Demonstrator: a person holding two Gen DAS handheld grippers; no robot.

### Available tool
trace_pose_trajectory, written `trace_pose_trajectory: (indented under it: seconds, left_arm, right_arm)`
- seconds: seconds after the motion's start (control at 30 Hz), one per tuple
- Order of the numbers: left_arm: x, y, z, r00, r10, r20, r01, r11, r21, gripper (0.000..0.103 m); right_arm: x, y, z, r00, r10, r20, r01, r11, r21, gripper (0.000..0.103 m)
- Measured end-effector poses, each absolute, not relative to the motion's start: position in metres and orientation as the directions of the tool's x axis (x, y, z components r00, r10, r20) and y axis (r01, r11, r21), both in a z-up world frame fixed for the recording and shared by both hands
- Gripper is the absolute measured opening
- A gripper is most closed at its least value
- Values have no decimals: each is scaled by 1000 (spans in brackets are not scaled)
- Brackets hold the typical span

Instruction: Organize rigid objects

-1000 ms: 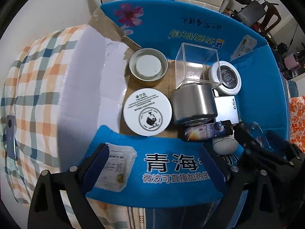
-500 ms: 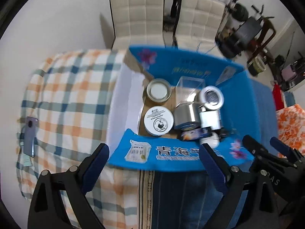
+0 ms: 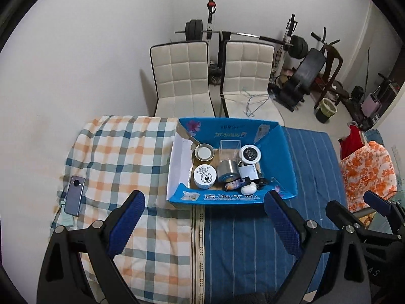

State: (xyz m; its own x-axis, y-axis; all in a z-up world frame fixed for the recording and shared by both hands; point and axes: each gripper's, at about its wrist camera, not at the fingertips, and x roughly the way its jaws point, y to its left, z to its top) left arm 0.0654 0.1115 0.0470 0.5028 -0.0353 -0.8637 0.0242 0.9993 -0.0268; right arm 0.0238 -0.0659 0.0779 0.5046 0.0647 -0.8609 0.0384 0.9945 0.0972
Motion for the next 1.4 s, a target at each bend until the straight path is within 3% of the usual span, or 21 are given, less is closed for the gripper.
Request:
trace_pose_trajectory:
  seconds: [0.23, 0.73, 1.4]
  left_arm:
    - [44, 113, 66, 527, -50, -848, 24, 999, -44, 96]
    - [35, 108, 74, 541, -52, -840, 30, 999, -42, 96]
    - [47, 113, 60, 523, -28, -852, 36, 999, -11, 96]
  right_arm:
    - [1, -77, 109, 532, 46, -846, 59, 994, 91, 99]
    - [-11, -86, 119, 551, 1, -834, 98, 993, 66, 99]
    - [4, -83, 101, 541, -16, -841, 110, 993, 52, 99]
